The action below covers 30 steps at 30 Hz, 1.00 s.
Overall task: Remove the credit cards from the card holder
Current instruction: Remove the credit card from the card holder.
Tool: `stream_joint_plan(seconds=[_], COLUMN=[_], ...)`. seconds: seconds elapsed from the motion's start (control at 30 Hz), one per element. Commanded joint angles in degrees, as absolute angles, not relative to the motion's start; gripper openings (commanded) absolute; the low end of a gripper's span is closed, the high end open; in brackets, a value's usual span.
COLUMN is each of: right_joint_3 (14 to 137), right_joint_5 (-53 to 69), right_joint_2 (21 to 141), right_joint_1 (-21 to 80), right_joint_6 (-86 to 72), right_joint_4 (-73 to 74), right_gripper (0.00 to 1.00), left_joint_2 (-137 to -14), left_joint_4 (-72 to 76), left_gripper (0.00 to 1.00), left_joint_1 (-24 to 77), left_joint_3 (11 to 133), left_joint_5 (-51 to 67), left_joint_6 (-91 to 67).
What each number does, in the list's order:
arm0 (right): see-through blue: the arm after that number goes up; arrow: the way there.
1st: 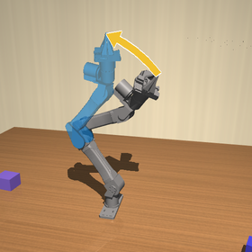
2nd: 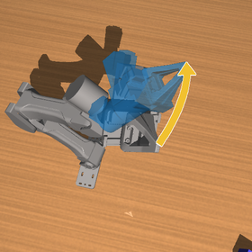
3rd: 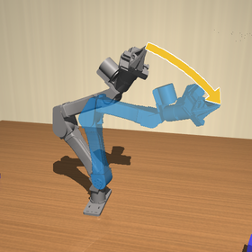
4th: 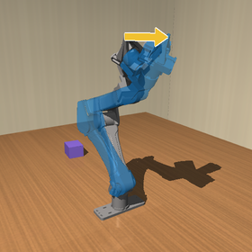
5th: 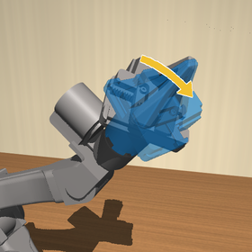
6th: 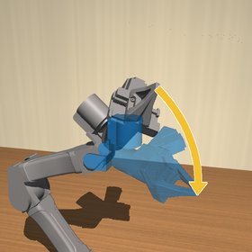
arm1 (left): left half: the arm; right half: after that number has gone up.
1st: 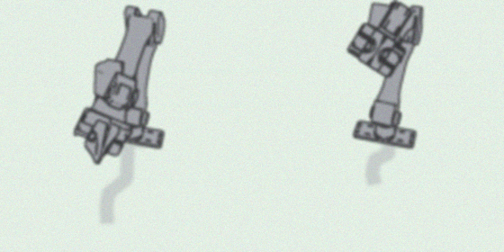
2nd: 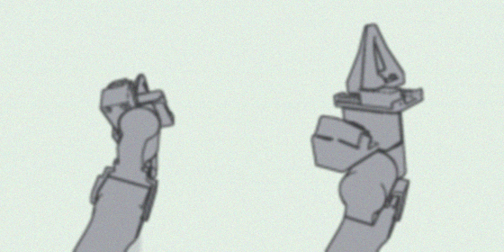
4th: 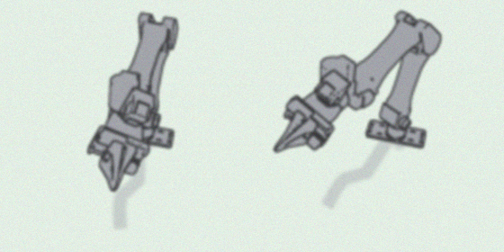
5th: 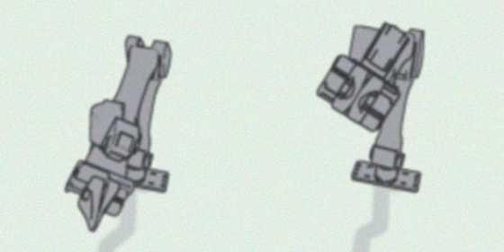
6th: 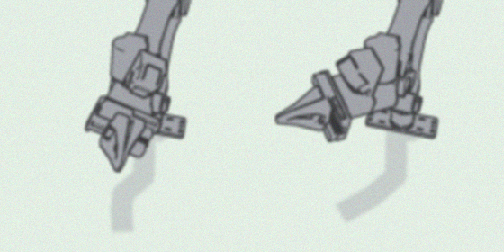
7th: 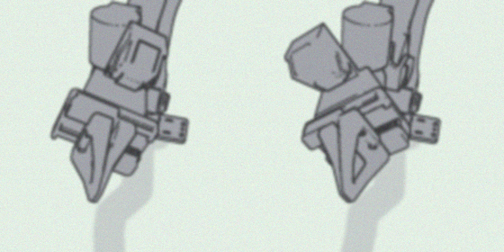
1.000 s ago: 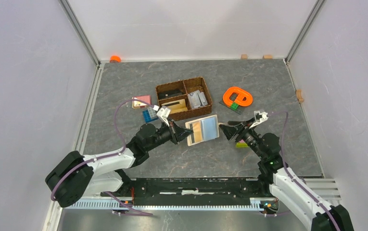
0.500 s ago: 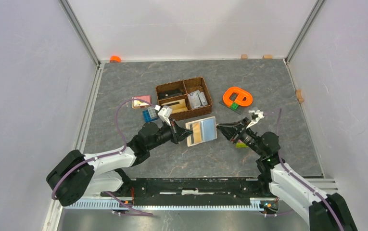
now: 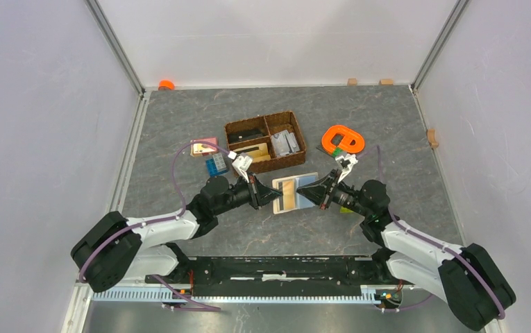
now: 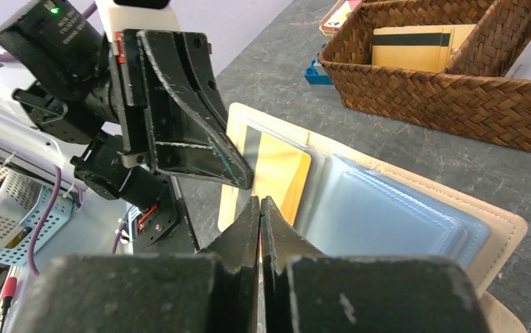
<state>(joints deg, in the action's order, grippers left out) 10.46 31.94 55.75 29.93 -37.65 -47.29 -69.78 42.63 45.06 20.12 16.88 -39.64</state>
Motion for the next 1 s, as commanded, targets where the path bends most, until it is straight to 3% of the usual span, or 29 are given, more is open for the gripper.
stream_joint_plan(seconds=[0.0, 0.2, 0.4, 0.97], right_joint_3=[13.9, 16.5, 15.9, 12.3], right_joint_5=[32.5, 31.8, 33.4, 43.9], right_joint_2=[58.2, 62.9, 62.3, 64.4], right_joint_1=[30.2, 30.2, 30.3, 30.1], right_joint_6=[-35.8, -34.5, -35.4, -48.7], right_joint_4=[-45.8, -40.4, -42.2, -64.9], right_gripper=[0.05, 0.08, 0.22, 0.19], left_joint_2=[-69.0, -67.5, -67.9, -76.2], left_joint_4=[48.7, 50.3, 53.7, 72.9], left_gripper=[0.02, 0.02, 0.02, 0.02], left_joint_1=[44.8, 44.7, 43.6, 40.1], left_joint_3=[22.2, 21.2, 20.7, 20.5], left_joint_5=[18.5, 18.5, 21.2, 33.6], left_joint_6=[-40.6, -42.1, -45.4, -56.2])
